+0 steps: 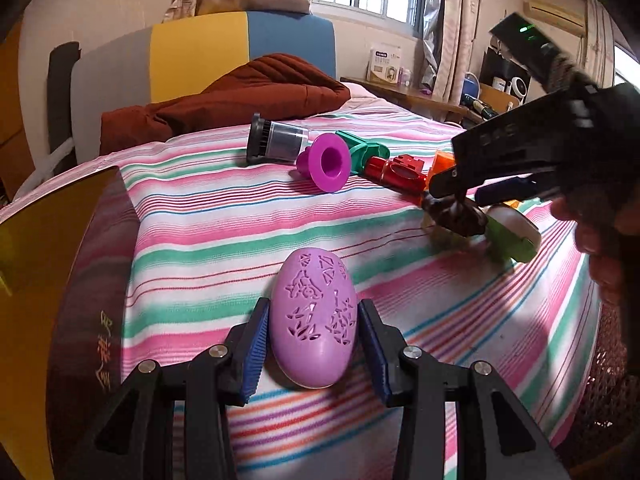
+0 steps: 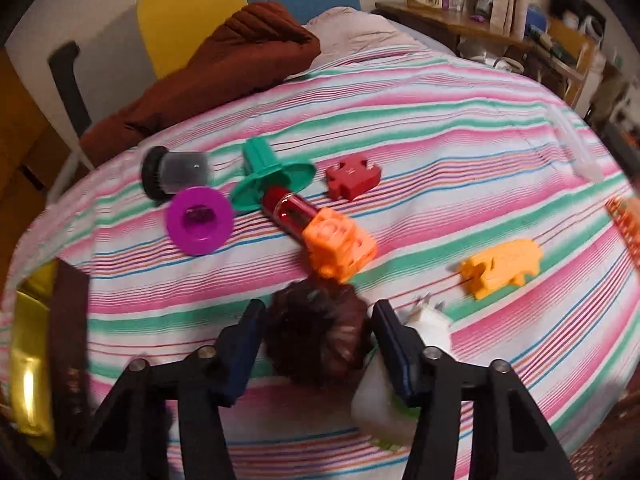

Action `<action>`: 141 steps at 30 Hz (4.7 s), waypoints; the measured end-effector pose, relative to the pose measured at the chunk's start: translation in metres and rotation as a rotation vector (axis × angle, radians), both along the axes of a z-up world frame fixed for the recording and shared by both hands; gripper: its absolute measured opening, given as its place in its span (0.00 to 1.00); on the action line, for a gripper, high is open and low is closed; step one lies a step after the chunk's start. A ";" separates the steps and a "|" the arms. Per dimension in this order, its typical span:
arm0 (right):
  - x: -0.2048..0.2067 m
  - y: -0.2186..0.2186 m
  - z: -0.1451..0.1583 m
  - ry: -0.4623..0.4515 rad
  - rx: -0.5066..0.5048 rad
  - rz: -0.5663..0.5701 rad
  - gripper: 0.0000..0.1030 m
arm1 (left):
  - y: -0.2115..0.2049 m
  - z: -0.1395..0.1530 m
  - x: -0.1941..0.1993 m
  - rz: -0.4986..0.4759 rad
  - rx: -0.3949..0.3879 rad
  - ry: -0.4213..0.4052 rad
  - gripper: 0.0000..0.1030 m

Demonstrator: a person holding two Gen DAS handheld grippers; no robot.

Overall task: Organize rigid objects
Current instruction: 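Grasp the purple oval soap box with the left tool while the right tool grasps the brown spiky brush, then carry the purple soap box into the gold tray and open the left tool, then lower the brown spiky brush into the gold tray and open the right tool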

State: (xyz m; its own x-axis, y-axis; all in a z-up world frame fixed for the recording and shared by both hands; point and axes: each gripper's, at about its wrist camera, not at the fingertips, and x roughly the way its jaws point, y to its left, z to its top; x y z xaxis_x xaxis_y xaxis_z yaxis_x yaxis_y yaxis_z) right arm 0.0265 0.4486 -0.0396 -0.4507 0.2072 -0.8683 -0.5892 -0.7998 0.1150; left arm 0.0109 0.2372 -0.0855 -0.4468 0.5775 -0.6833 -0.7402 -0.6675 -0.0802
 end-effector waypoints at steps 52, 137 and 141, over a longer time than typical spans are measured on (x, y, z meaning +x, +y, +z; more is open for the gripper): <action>-0.016 -0.071 0.013 0.132 0.041 0.342 0.24 | -0.205 0.062 -0.096 0.449 0.147 -0.167 0.42; -0.225 -0.336 0.008 0.076 -0.001 0.704 0.24 | -0.275 0.051 -0.022 0.553 0.130 -0.177 0.67; -0.221 -0.330 0.018 0.132 -0.028 0.669 0.48 | -0.275 0.051 -0.022 0.562 0.130 -0.180 0.67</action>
State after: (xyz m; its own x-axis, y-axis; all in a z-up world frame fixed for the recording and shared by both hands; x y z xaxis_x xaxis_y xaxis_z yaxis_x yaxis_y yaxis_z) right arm -0.1944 0.1190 -0.0217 -0.5763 -0.1746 -0.7984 0.0509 -0.9827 0.1782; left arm -0.0109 -0.0378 -0.0349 -0.5918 0.3701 -0.7161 -0.2438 -0.9289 -0.2786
